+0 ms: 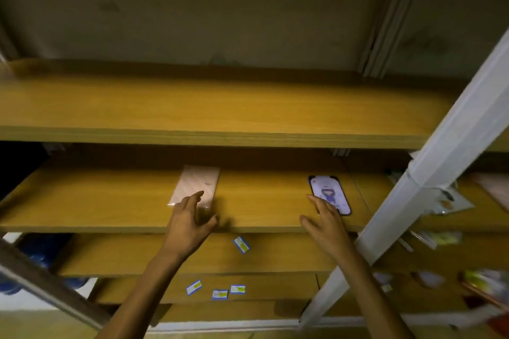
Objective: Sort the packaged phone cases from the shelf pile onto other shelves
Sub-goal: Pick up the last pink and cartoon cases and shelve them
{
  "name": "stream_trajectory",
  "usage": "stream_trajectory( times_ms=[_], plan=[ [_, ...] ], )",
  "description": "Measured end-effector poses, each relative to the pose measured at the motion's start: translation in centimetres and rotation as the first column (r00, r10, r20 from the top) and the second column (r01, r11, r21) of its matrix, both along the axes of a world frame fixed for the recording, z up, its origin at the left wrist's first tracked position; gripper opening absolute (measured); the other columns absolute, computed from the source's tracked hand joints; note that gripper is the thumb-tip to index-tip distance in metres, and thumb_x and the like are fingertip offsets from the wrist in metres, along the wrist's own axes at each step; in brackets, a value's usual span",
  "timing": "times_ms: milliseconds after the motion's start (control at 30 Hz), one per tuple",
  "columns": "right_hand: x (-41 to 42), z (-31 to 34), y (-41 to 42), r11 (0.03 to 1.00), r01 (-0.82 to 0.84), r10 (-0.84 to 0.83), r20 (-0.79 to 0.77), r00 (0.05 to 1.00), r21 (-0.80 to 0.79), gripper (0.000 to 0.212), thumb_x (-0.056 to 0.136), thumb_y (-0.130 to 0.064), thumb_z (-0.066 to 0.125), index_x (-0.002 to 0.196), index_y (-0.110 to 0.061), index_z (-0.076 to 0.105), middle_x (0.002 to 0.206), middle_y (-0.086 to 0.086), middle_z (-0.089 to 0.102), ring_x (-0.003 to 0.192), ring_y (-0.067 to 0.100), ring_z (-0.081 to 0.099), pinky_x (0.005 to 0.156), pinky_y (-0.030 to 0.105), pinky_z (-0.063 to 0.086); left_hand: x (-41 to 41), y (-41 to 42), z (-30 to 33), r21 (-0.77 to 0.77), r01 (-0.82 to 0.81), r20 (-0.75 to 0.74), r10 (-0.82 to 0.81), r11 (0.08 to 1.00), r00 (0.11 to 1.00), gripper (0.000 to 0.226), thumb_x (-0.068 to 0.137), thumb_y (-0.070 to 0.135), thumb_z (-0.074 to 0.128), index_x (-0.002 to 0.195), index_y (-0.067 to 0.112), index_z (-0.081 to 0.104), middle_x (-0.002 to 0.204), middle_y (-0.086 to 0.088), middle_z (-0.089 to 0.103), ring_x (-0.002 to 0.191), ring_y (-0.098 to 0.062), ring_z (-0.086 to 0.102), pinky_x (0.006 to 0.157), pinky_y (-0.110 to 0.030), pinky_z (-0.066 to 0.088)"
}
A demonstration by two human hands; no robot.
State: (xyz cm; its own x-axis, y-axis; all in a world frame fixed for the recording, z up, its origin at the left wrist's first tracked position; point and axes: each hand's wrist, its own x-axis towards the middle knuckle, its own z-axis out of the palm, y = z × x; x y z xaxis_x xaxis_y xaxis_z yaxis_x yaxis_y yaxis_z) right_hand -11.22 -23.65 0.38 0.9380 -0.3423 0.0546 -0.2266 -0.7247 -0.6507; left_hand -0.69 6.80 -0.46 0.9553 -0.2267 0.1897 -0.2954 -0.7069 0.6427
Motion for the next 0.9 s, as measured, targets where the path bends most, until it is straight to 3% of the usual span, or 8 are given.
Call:
stream_trajectory(
  times_ms=[133, 200, 300, 433, 567, 733, 900],
  plan=[
    [0.7, -1.0, -2.0, 0.984, 0.160, -0.158, 0.028, 0.987, -0.081, 0.058, 0.088, -0.029, 0.062, 0.141, -0.015, 0.041, 0.144, 0.008, 0.044, 0.133, 0.026, 0.037, 0.106, 0.039, 0.033, 2.5, 0.3, -1.0, 0.184, -0.078, 0.056, 0.069, 0.980, 0.996, 0.077, 0.080, 0.053, 0.066, 0.142, 0.013, 0.042, 0.142, -0.012, 0.047, 0.132, -0.032, 0.035, 0.104, -0.045, 0.034],
    [1.0, -1.8, -3.0, 0.955, 0.229, -0.228, 0.030, 0.973, -0.187, 0.060, 0.086, -0.036, 0.062, 0.141, -0.019, 0.042, 0.145, 0.007, 0.045, 0.133, 0.027, 0.037, 0.108, 0.044, 0.034, 3.3, 0.6, -1.7, 0.272, -0.096, 0.024, 0.093, 0.958, 0.995, 0.088, 0.076, 0.073, 0.043, 0.144, 0.018, 0.039, 0.150, -0.012, 0.038, 0.141, -0.033, 0.024, 0.111, -0.048, 0.025],
    [1.5, -3.2, -4.0, 0.918, 0.256, -0.284, -0.050, 0.958, -0.303, 0.064, 0.087, -0.050, 0.055, 0.143, -0.022, 0.039, 0.151, 0.006, 0.036, 0.140, 0.028, 0.027, 0.112, 0.044, 0.026, 3.5, 0.5, -2.9, 0.356, -0.055, -0.017, 0.066, 0.933, 0.998, 0.096, 0.068, 0.080, 0.017, 0.143, 0.027, 0.041, 0.155, -0.012, 0.029, 0.144, -0.034, 0.016, 0.113, -0.051, 0.015],
    [1.7, -4.5, -3.5, 0.888, 0.216, -0.259, -0.054, 0.964, -0.407, 0.061, 0.088, -0.057, 0.043, 0.139, -0.025, 0.047, 0.152, 0.004, 0.035, 0.143, 0.026, 0.023, 0.111, 0.044, 0.022, 2.8, -0.4, -3.7, 0.337, -0.076, 0.045, 0.065, 0.938, 0.997, 0.077, 0.078, 0.072, 0.023, 0.130, 0.026, 0.057, 0.144, -0.012, 0.045, 0.137, -0.036, 0.030, 0.109, -0.054, 0.026],
    [2.1, -4.5, -3.2, 0.899, 0.240, -0.243, 0.038, 0.969, -0.365, 0.059, 0.087, -0.057, 0.044, 0.133, -0.022, 0.053, 0.146, 0.003, 0.044, 0.137, 0.024, 0.032, 0.109, 0.042, 0.027, 2.2, -1.6, -3.8, 0.241, -0.110, 0.114, 0.084, 0.964, 0.990, 0.064, 0.079, 0.070, 0.037, 0.110, 0.021, 0.063, 0.127, -0.012, 0.057, 0.124, -0.035, 0.043, 0.099, -0.046, 0.035],
    [2.5, -4.4, -4.0, 0.889, 0.352, -0.380, -0.041, 0.924, -0.294, 0.089, 0.080, -0.064, 0.056, 0.145, -0.011, 0.028, 0.151, 0.013, 0.033, 0.140, 0.030, 0.026, 0.113, 0.045, 0.024, 2.3, -2.3, -3.5, 0.228, -0.227, 0.025, 0.227, 0.947, 0.974, 0.105, 0.062, 0.084, 0.039, 0.135, 0.008, 0.043, 0.135, -0.019, 0.047, 0.129, -0.038, 0.037, 0.106, -0.051, 0.031],
    [2.7, -3.8, -4.6, 0.897, 0.370, -0.394, -0.058, 0.917, -0.242, 0.098, 0.069, -0.065, 0.068, 0.143, -0.012, 0.032, 0.146, 0.013, 0.041, 0.135, 0.032, 0.032, 0.109, 0.049, 0.031, 2.0, -2.4, -3.0, 0.190, -0.261, 0.019, 0.262, 0.946, 0.965, 0.117, 0.055, 0.088, 0.045, 0.143, 0.010, 0.033, 0.136, -0.017, 0.048, 0.124, -0.038, 0.041, 0.099, -0.050, 0.035]
  ],
)
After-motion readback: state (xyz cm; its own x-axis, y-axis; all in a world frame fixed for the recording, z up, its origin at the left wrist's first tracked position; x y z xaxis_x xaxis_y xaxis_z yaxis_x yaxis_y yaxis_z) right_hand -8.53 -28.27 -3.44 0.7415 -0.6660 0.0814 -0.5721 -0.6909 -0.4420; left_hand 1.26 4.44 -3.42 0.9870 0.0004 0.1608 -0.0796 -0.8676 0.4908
